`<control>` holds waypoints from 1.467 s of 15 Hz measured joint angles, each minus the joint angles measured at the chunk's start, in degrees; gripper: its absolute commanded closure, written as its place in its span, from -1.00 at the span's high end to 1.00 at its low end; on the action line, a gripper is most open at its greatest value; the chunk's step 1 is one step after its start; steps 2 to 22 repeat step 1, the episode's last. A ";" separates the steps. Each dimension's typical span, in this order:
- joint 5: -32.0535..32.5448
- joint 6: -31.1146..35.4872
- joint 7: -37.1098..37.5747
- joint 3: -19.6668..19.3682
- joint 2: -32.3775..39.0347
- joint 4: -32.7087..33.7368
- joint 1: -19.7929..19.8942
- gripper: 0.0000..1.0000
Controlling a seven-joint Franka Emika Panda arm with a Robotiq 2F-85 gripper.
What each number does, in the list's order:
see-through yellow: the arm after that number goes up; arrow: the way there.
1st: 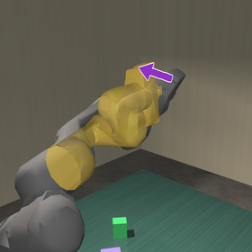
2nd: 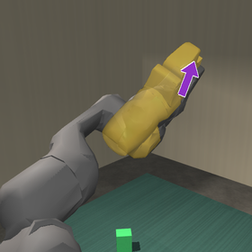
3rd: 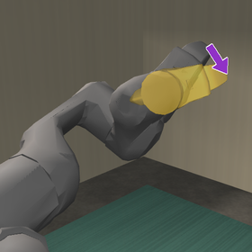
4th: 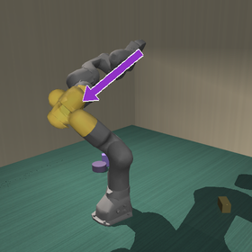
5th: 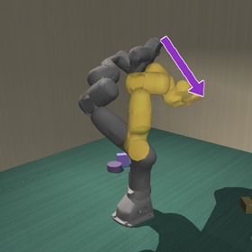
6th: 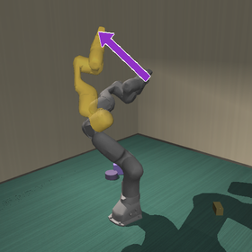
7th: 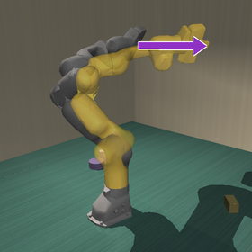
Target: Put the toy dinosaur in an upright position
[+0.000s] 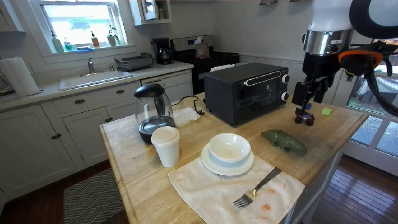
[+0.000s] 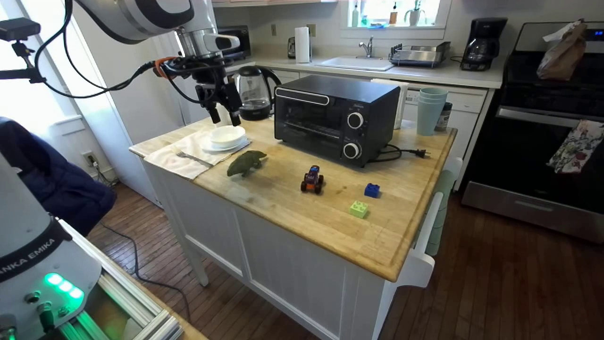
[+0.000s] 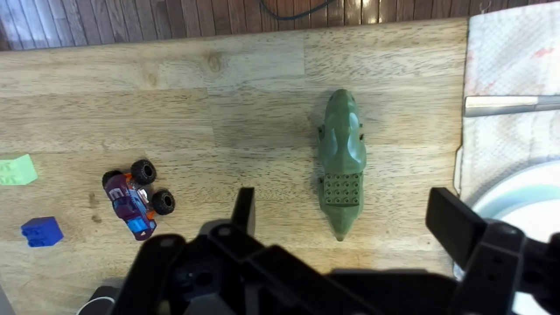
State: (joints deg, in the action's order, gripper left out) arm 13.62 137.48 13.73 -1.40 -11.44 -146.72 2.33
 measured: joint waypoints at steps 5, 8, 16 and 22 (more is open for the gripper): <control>0.00 0.00 0.00 0.00 0.18 -0.01 0.03 1.00; 0.00 0.00 0.00 0.00 0.18 -0.01 0.03 1.00; 0.00 0.00 0.00 0.00 0.18 -0.01 0.03 1.00; 0.00 0.00 0.00 0.00 0.18 -0.01 0.03 1.00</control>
